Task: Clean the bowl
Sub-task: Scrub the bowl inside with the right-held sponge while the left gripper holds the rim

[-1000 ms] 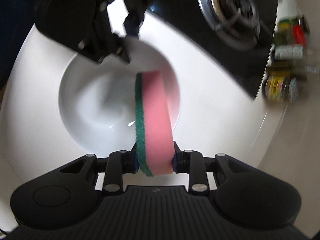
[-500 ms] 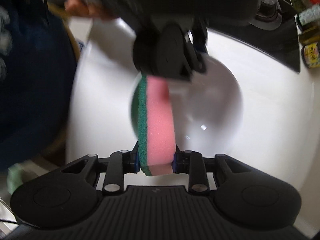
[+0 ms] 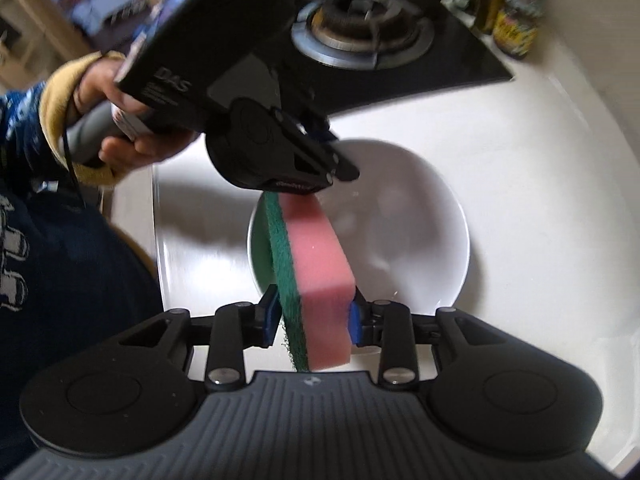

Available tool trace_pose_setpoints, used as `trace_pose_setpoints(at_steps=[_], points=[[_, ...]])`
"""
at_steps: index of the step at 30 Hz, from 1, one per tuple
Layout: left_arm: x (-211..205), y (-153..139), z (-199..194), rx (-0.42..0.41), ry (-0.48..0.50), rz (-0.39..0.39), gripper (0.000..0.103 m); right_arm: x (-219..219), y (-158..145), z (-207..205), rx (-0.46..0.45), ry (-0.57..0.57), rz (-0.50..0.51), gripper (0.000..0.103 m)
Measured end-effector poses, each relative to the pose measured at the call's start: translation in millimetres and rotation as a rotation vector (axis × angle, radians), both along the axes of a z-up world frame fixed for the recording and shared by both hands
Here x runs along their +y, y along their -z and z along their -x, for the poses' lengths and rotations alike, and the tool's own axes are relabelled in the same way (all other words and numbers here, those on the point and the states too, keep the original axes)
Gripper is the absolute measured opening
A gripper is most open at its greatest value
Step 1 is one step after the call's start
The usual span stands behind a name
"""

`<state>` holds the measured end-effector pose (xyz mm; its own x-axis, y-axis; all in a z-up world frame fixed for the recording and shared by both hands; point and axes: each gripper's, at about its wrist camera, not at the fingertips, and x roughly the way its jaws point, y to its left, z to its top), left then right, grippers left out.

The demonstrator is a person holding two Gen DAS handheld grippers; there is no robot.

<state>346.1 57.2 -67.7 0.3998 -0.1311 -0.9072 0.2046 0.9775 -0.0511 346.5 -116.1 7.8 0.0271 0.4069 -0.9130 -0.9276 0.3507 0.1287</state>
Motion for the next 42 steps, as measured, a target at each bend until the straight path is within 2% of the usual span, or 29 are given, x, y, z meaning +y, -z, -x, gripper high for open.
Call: trace_pose_setpoints(at_steps=[5,8,10,11,14,19,26,29,33,40,42], points=[[-3,2,-1,-0.005,-0.002,-0.007,0.008,-18,1,15,-0.043,0.138,-0.176,0.028],[-1,1,-2,0.007,0.002,0.005,0.008,-22,-2,18,-0.046,0.172,-0.186,0.026],[-1,0,-3,0.021,0.012,0.01,0.008,-18,-13,16,-0.096,0.133,-0.103,0.026],[0,0,-3,0.024,0.011,0.012,0.008,-13,-21,12,-0.151,0.105,-0.035,0.026],[4,-4,3,0.025,-0.002,0.023,0.007,-4,-34,-5,-0.207,0.04,0.078,0.026],[13,-10,15,0.046,-0.066,0.055,0.008,31,-30,-23,-0.223,-0.171,0.219,0.026],[19,-12,39,0.069,-0.208,0.074,0.012,82,-16,-28,-0.267,-0.499,0.308,0.026],[17,-9,41,0.075,-0.223,0.066,0.016,94,-8,-25,-0.281,-0.578,0.32,0.026],[20,-2,42,0.095,-0.207,0.104,0.02,98,-2,-30,-0.263,-0.519,0.341,0.026],[15,-5,34,0.02,-0.165,0.067,0.015,75,5,-21,-0.258,-0.404,0.41,0.025],[13,-6,27,0.0,-0.135,0.068,0.014,66,3,-13,-0.228,-0.36,0.43,0.024]])
